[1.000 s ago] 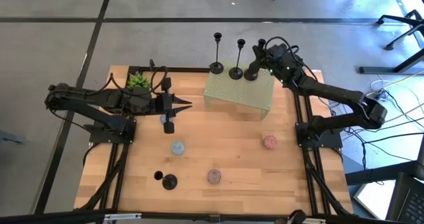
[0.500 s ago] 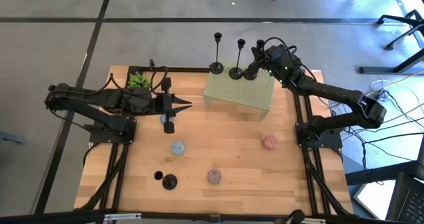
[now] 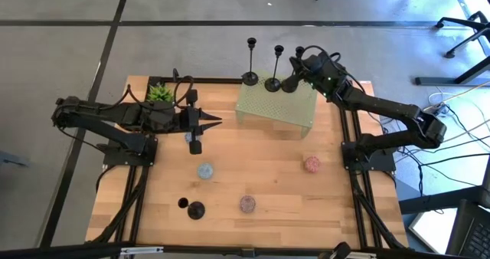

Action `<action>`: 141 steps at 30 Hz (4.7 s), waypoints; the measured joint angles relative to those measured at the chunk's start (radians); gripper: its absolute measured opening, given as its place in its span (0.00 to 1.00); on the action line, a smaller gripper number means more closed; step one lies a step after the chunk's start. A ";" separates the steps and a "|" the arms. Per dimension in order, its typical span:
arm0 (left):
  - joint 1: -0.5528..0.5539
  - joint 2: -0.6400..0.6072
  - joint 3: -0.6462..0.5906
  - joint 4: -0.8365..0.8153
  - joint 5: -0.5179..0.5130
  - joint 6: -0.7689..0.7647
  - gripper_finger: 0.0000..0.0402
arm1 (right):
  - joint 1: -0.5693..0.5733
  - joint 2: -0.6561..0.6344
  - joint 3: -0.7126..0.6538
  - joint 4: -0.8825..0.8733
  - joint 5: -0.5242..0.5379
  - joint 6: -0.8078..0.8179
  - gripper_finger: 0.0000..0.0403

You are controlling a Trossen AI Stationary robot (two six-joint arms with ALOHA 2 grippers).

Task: Pick & Place candle stick holders
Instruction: Put the black candle holder on the shelf

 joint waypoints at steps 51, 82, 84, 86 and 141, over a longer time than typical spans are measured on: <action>-0.242 -0.005 -0.131 -0.595 0.563 -0.365 0.08 | 0.530 -0.210 -0.002 -0.626 -0.403 -0.012 0.44; -0.531 -0.005 -0.555 0.118 0.439 -0.281 0.08 | 0.618 -0.177 -0.002 -0.440 -0.400 -0.012 0.44; -0.542 -0.005 -0.555 0.123 0.424 -0.257 0.08 | 0.618 -0.177 -0.002 -0.440 -0.400 -0.012 0.44; -0.548 -0.003 -0.555 0.125 0.393 -0.249 0.08 | 0.618 -0.177 -0.002 -0.440 -0.400 -0.012 0.44; -0.625 0.255 -0.556 0.476 0.262 -0.402 0.03 | 0.617 -0.177 -0.002 -0.419 -0.401 -0.012 0.44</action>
